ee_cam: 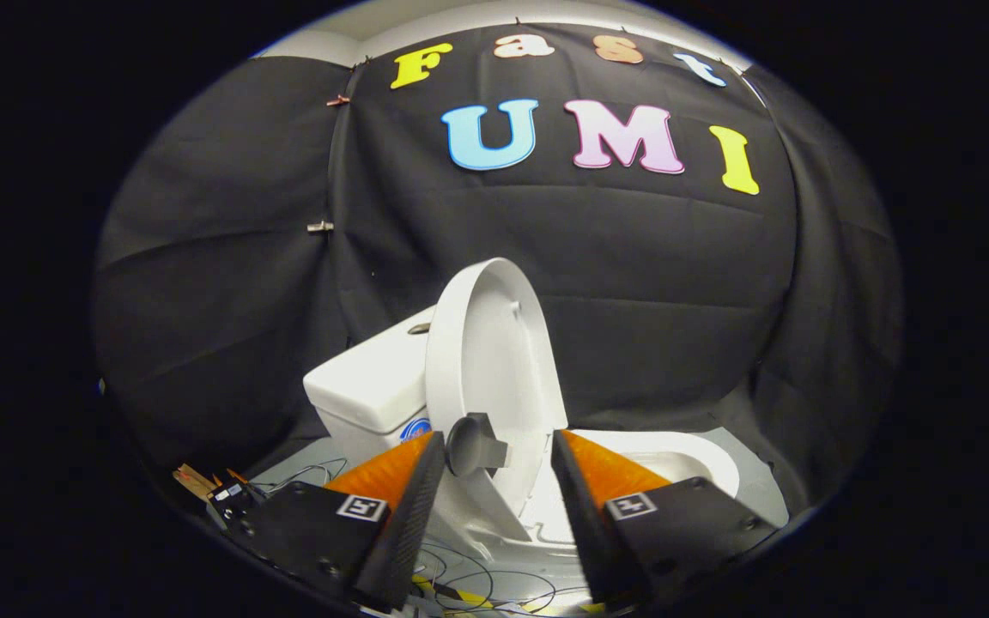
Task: Open the toilet lid.
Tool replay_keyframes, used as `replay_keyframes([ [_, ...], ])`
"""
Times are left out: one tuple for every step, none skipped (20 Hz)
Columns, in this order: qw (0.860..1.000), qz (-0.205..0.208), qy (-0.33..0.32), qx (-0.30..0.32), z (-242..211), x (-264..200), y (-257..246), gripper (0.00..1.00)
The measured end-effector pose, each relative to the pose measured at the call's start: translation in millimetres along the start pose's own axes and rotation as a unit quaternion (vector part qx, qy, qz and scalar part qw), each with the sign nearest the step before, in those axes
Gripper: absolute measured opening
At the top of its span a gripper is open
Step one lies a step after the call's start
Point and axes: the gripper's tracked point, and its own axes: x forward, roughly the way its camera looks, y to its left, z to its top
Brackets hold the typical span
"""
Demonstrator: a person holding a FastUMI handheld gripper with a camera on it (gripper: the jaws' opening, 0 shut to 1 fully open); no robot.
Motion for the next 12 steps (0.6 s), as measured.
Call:
replay_keyframes([
  [1.000, -0.002, -0.013, 0.003, 13, -13, -6, 0.82],
  [1.000, -0.005, -0.027, 0.005, 28, -25, -14, 0.80],
  [0.999, -0.008, -0.043, 0.006, 43, -40, -21, 0.80],
  [0.998, -0.011, -0.060, 0.005, 59, -54, -28, 0.89],
  [0.997, -0.013, -0.079, 0.004, 74, -71, -34, 0.94],
  [0.995, -0.014, -0.097, 0.001, 87, -85, -38, 0.98],
  [0.994, -0.017, -0.110, -0.004, 99, -99, -42, 0.98],
  [0.993, -0.020, -0.120, -0.010, 109, -111, -45, 0.99],
  [0.991, -0.024, -0.128, -0.017, 117, -124, -48, 0.99],
  [0.990, -0.027, -0.135, -0.022, 124, -135, -51, 0.99],
  [0.989, -0.031, -0.141, -0.026, 130, -147, -53, 0.99],
  [0.988, -0.036, -0.144, -0.030, 135, -157, -56, 0.99],
])
